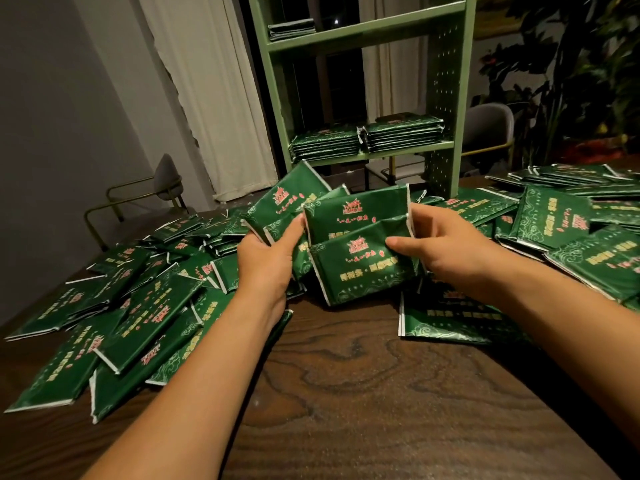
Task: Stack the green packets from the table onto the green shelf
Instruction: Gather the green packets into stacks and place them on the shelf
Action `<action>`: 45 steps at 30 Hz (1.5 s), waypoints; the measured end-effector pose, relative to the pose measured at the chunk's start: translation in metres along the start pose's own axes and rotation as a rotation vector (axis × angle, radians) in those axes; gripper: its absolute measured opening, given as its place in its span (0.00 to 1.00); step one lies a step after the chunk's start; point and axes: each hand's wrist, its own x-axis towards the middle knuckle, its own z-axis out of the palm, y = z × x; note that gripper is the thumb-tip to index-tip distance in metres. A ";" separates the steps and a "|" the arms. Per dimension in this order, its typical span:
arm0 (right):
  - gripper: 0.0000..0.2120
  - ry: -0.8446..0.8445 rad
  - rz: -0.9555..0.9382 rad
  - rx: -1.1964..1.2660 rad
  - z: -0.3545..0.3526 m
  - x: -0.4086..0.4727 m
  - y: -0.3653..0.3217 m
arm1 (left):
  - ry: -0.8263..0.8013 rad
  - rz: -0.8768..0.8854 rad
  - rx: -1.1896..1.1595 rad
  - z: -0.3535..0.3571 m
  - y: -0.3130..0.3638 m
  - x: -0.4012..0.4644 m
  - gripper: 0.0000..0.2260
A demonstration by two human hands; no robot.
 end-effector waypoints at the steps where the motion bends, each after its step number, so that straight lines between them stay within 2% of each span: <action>1: 0.15 0.015 -0.005 -0.020 0.000 0.001 0.002 | -0.056 -0.039 -0.051 0.002 0.001 -0.001 0.08; 5: 0.15 0.030 -0.014 -0.094 -0.003 0.006 0.009 | -0.283 -0.169 -0.170 0.006 0.006 -0.007 0.16; 8: 0.15 0.028 -0.032 -0.108 0.000 0.008 0.012 | -0.421 -0.207 -0.147 0.008 0.005 -0.014 0.25; 13: 0.11 0.082 -0.105 -0.320 0.001 0.009 0.018 | -0.365 -0.154 -0.087 0.012 -0.001 -0.017 0.20; 16: 0.06 0.154 -0.142 -0.370 0.000 0.010 0.018 | -0.436 -0.060 0.025 0.009 -0.004 -0.017 0.20; 20: 0.07 0.204 -0.175 -0.338 -0.001 0.007 0.016 | -0.444 -0.039 0.057 0.011 -0.006 -0.018 0.20; 21: 0.08 0.181 -0.171 -0.281 -0.002 0.006 0.014 | -0.429 -0.043 0.038 0.010 -0.005 -0.018 0.20; 24: 0.29 0.035 -0.115 -0.088 -0.004 0.004 0.009 | -0.449 -0.007 0.029 0.009 -0.002 -0.018 0.22; 25: 0.30 0.013 -0.127 -0.072 -0.004 0.004 0.008 | -0.447 0.020 0.059 0.010 -0.001 -0.020 0.22; 28: 0.22 0.049 -0.171 -0.086 -0.006 0.007 0.010 | -0.362 0.118 0.157 0.013 -0.005 -0.017 0.20; 30: 0.21 0.068 -0.154 -0.129 -0.008 0.009 0.013 | -0.317 0.163 0.193 0.013 -0.009 -0.013 0.21; 34: 0.36 0.076 -0.131 -0.276 -0.011 0.010 0.019 | -0.358 0.149 0.288 0.012 -0.014 -0.010 0.26; 36: 0.40 0.100 -0.137 -0.340 -0.013 0.008 0.019 | -0.370 0.147 0.329 0.015 -0.016 -0.012 0.27; 41: 0.37 0.012 -0.137 -0.438 -0.007 0.004 0.018 | -0.431 0.143 0.423 0.019 -0.017 -0.020 0.26; 45: 0.30 -0.051 -0.118 -0.473 -0.009 0.003 0.018 | -0.445 0.105 0.417 0.018 -0.019 -0.021 0.23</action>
